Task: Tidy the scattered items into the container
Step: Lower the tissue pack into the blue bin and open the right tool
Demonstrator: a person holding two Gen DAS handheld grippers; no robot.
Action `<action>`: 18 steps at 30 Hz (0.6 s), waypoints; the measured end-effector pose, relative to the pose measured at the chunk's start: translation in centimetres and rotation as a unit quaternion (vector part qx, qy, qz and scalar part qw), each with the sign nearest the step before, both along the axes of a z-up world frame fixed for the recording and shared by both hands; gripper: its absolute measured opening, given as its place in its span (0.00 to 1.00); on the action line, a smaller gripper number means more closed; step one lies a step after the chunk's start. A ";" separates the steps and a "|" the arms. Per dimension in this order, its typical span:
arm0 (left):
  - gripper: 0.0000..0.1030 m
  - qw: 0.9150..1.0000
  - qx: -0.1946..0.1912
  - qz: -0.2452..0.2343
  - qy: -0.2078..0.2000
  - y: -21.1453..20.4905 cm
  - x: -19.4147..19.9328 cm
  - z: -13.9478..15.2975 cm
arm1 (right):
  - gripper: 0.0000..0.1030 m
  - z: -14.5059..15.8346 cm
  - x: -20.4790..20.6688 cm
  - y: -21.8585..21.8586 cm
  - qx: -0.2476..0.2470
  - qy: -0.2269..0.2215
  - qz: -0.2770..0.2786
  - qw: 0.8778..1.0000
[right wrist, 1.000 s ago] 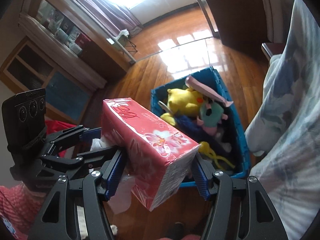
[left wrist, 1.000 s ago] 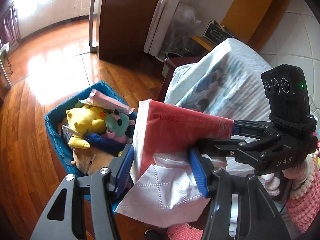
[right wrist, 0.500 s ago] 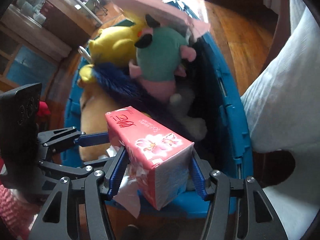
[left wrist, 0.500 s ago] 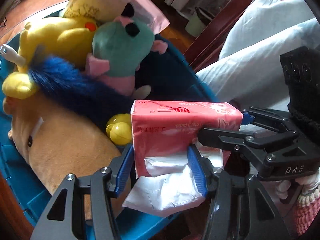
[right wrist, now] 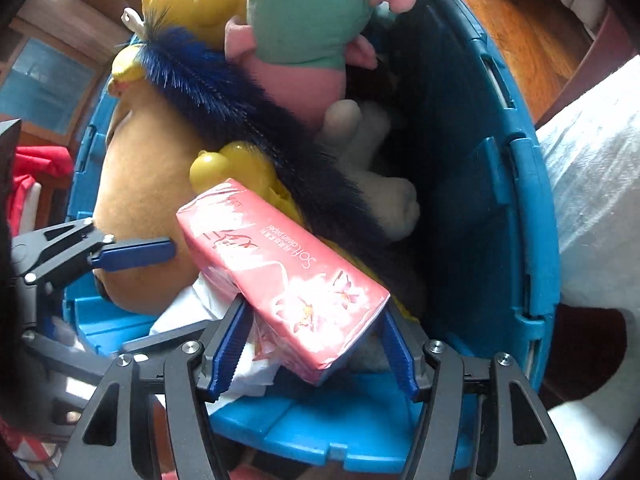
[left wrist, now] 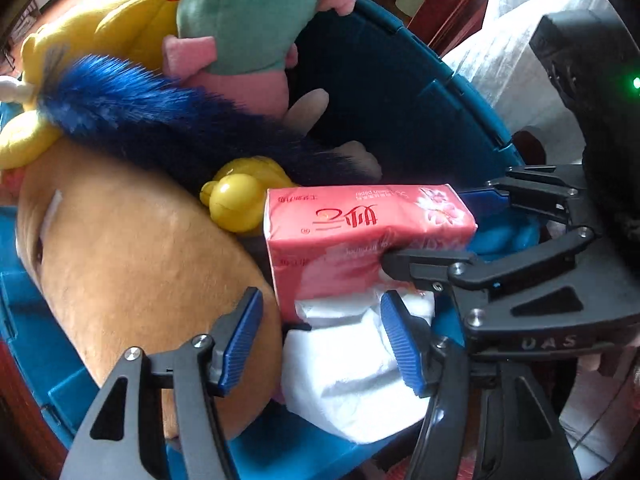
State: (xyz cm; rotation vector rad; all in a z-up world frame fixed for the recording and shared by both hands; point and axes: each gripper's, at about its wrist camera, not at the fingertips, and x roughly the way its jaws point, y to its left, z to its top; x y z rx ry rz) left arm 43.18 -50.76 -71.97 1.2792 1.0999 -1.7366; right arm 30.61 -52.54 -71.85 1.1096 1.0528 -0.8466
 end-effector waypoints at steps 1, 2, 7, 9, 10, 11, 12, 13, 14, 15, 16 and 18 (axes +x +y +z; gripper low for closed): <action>0.67 1.000 -0.001 0.004 0.001 0.2 0.3 0.6 | 0.63 0.3 0.0 0.1 0.000 0.004 0.001 1.000; 0.74 1.000 -0.003 0.008 0.001 0.5 0.6 1.2 | 0.63 0.8 0.0 0.4 -0.002 0.007 0.002 1.000; 0.78 0.999 -0.006 0.035 -0.007 1.3 2.4 3.7 | 0.63 3.5 -0.8 1.2 0.002 0.002 -0.011 1.000; 0.78 0.999 -0.006 0.047 -0.018 1.4 3.2 4.2 | 0.68 4.7 -1.0 1.4 -0.002 0.005 -0.017 1.000; 0.78 0.998 -0.005 0.053 -0.021 1.3 3.7 4.5 | 0.75 5.3 -1.1 1.6 -0.004 0.006 -0.019 1.000; 0.78 0.998 -0.005 0.060 -0.024 1.3 4.1 4.7 | 0.79 5.8 -1.2 1.7 -0.006 0.009 -0.021 1.000; 0.78 0.997 -0.005 0.065 -0.028 1.5 4.4 5.3 | 0.87 6.3 -1.2 1.8 -0.008 0.012 -0.023 1.000; 0.78 0.997 -0.004 0.069 -0.030 1.7 4.6 5.8 | 0.90 6.5 -0.8 1.6 -0.009 0.014 -0.024 1.000; 0.78 0.997 -0.004 0.073 -0.030 2.0 4.9 6.6 | 0.90 6.6 -0.4 1.5 -0.010 0.016 -0.026 0.999; 0.78 0.996 -0.006 0.078 -0.032 2.1 5.2 7.2 | 0.90 6.7 0.0 1.3 -0.011 0.017 -0.027 0.999; 0.78 0.996 -0.007 0.082 -0.034 1.6 5.7 7.9 | 0.91 7.0 1.1 0.9 -0.013 0.016 -0.031 0.999; 0.78 0.995 -0.011 0.090 -0.038 0.7 6.4 9.6 | 0.91 8.3 2.1 0.8 -0.015 0.017 -0.033 0.999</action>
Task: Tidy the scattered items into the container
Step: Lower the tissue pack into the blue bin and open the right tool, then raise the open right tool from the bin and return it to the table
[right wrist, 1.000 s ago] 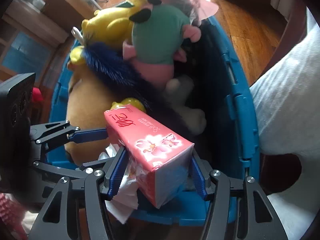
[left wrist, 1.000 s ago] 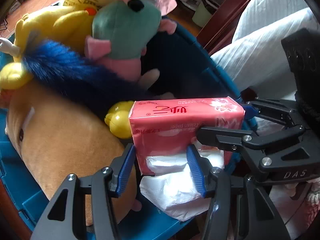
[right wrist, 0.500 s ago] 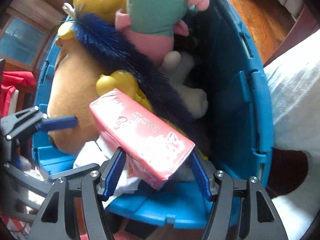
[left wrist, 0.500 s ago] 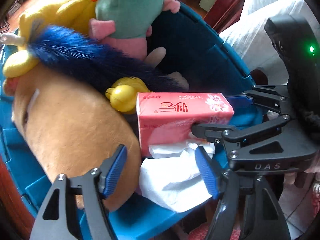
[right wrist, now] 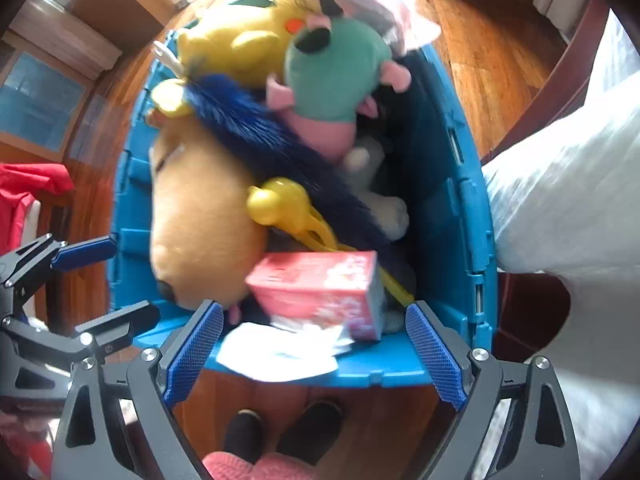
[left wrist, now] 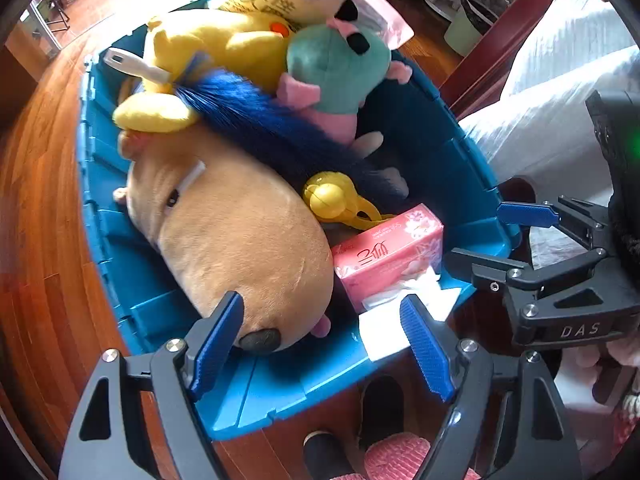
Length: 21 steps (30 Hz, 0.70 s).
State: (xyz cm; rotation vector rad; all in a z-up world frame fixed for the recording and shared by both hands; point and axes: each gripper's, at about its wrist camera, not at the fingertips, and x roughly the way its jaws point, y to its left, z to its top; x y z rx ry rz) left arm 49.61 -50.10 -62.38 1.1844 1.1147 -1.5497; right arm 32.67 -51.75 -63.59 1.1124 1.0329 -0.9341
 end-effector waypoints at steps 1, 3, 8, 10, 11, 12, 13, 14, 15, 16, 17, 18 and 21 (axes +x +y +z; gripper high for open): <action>0.78 1.000 -0.002 0.005 -0.003 -0.2 0.2 0.8 | 0.91 0.7 0.5 0.0 -0.001 0.000 -0.001 1.000; 0.78 1.000 -0.008 0.013 -0.004 -0.2 0.8 3.1 | 0.91 2.2 1.3 0.1 -0.006 0.000 -0.005 1.000; 0.78 0.999 -0.031 0.020 -0.016 -0.6 1.9 7.4 | 0.91 7.3 2.4 0.5 -0.027 -0.003 -0.022 0.999; 0.78 0.998 -0.044 0.021 -0.028 -0.6 2.4 9.3 | 0.91 9.3 2.8 0.7 -0.038 0.003 -0.033 0.999; 0.78 0.998 -0.049 0.022 -0.033 -0.6 2.7 10.2 | 0.91 10.2 3.0 0.7 -0.044 0.005 -0.038 0.998; 0.78 0.998 -0.052 0.026 -0.033 -0.6 3.1 11.1 | 0.91 11.2 3.1 0.9 -0.049 0.012 -0.042 0.998; 0.78 0.998 -0.054 0.029 -0.031 -0.6 3.6 12.1 | 0.91 12.1 3.2 1.0 -0.054 0.018 -0.046 0.997; 0.78 0.997 -0.057 0.031 -0.029 -0.6 4.0 13.0 | 0.91 13.1 3.4 1.2 -0.059 0.025 -0.051 0.997; 0.78 0.997 -0.060 0.032 -0.030 -0.5 4.4 13.9 | 0.91 14.0 3.4 1.5 -0.061 0.025 -0.053 0.996; 0.78 0.997 -0.063 0.031 -0.031 -0.5 4.7 14.8 | 0.91 15.0 3.5 1.8 -0.062 0.024 -0.055 0.996; 0.78 0.997 -0.064 0.029 -0.031 -0.4 5.0 15.6 | 0.91 15.8 3.6 2.2 -0.064 0.025 -0.055 0.996; 0.78 0.997 -0.065 0.027 -0.030 -0.2 5.2 16.3 | 0.91 16.5 3.8 2.6 -0.065 0.027 -0.056 0.996; 0.78 0.997 -0.071 0.026 -0.028 0.2 5.8 18.6 | 0.92 18.8 4.2 3.9 -0.068 0.033 -0.058 0.995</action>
